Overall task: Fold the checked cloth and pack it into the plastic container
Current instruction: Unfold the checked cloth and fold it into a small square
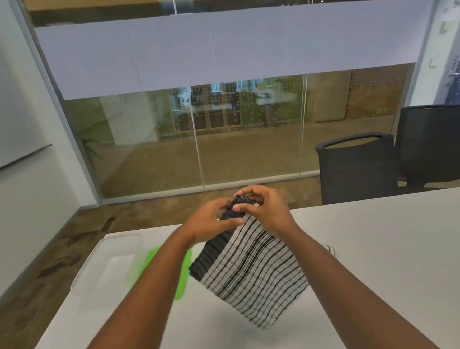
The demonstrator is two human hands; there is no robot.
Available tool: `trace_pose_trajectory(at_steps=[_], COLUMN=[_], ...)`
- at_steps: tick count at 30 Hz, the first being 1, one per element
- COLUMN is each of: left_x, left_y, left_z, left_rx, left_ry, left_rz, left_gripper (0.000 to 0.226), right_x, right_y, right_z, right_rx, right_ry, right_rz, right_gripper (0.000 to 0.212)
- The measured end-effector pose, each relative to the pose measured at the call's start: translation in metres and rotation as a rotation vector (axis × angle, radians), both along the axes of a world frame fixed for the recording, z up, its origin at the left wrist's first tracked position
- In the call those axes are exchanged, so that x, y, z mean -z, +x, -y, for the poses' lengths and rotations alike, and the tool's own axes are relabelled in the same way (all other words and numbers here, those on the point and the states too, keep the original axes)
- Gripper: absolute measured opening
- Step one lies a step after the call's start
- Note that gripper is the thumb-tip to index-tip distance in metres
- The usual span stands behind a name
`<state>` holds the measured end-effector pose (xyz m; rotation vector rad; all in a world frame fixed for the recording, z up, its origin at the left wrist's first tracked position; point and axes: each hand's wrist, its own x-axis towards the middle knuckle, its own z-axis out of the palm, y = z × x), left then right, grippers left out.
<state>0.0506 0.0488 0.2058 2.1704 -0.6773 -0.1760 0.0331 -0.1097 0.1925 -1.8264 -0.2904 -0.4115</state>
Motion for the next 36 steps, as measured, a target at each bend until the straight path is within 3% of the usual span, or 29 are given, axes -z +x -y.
trace_pose_trajectory(at_steps=[2,6,9,13,22,28,33,36], left_x=[0.004,0.011,0.009,-0.001,-0.002,0.018,0.043,0.055], left_y=[-0.003,-0.001,0.001,0.005,0.017,0.036,0.049,0.056], left_z=[0.018,0.028,0.028,0.017,-0.015,-0.032,-0.033,-0.032], left_rx=[-0.057,-0.142,-0.159,-0.285,-0.404,-0.451,-0.528,-0.520], left_ry=[-0.087,-0.110,-0.168,-0.262,-0.452,-0.445,-0.412,-0.502], left_rz=[0.109,0.198,0.186,0.188,0.087,-0.132,-0.428,-0.456], left_gripper=[0.020,0.016,0.014,0.017,0.020,0.015,0.010,0.027], right_x=[0.003,0.013,0.026,0.050,0.054,0.056,0.064,0.067], right_y=[-0.002,-0.010,-0.016,-0.014,-0.011,0.005,0.023,0.030], right_z=[0.000,0.018,0.036,0.062,0.095,0.091,0.080,0.076], right_rx=[0.028,0.046,0.008,0.164,0.286,0.360,0.414,0.435], right_ry=[-0.021,-0.030,-0.099,-0.241,-0.149,-0.175,-0.078,-0.058], right_rz=[0.034,0.057,-0.057,-0.188,-0.101,-0.154,-0.249,-0.223], right_gripper=[0.020,0.029,0.032,0.008,0.017,0.015,0.008,0.010])
